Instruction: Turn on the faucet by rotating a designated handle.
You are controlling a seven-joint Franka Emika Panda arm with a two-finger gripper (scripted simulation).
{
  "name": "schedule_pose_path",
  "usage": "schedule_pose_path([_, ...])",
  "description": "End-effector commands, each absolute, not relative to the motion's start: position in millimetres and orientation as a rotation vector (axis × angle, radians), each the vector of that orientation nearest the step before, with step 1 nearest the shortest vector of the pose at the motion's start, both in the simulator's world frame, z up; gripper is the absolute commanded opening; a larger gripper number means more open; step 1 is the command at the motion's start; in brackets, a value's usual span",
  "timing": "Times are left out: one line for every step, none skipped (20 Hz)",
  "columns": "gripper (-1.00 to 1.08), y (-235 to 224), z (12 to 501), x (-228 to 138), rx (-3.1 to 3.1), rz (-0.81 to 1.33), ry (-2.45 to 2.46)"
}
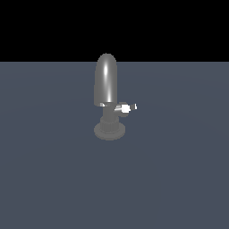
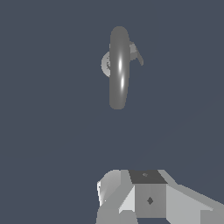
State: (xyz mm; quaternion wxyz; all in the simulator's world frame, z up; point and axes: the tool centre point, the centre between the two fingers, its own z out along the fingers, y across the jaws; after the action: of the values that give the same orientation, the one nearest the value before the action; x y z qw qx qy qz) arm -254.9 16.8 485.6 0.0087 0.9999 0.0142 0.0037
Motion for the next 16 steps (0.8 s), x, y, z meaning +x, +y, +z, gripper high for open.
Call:
schedule_pose_path([-1.0,17,486,-255,3.124,0.012,0.044])
schedule_pose_path([-1.0,17,486,-255,3.124,0.012,0.044])
schedule_pose_path([-1.0,17,486,-254,3.124,0.009,0.042])
schedule_pose_path([-1.0,17,486,-254,3.125,0.006,0.04])
schedule_pose_path([-1.0,17,486,-253,3.126,0.002,0.036])
schedule_pose_path([-1.0,18,486,-252,3.128,-0.003,0.031])
schedule_pose_path([-1.0,18,486,-251,3.13,-0.01,0.025])
schedule_pose_path([-1.0,18,486,-249,3.132,-0.018,0.019])
schedule_pose_path([-1.0,19,486,-248,3.134,-0.027,0.011])
schedule_pose_path([-1.0,19,486,-246,3.137,-0.037,0.002])
schedule_pose_path([-1.0,20,486,-243,3.139,-0.049,-0.008])
schedule_pose_path([-1.0,20,486,-241,3.142,-0.062,-0.02])
schedule_pose_path([-1.0,21,486,-238,3.146,-0.076,-0.032])
schedule_pose_path([-1.0,22,486,-235,3.149,-0.091,-0.045])
schedule_pose_path([-1.0,22,486,-232,3.152,-0.108,-0.06])
schedule_pose_path([-1.0,23,485,-229,3.156,-0.127,-0.076])
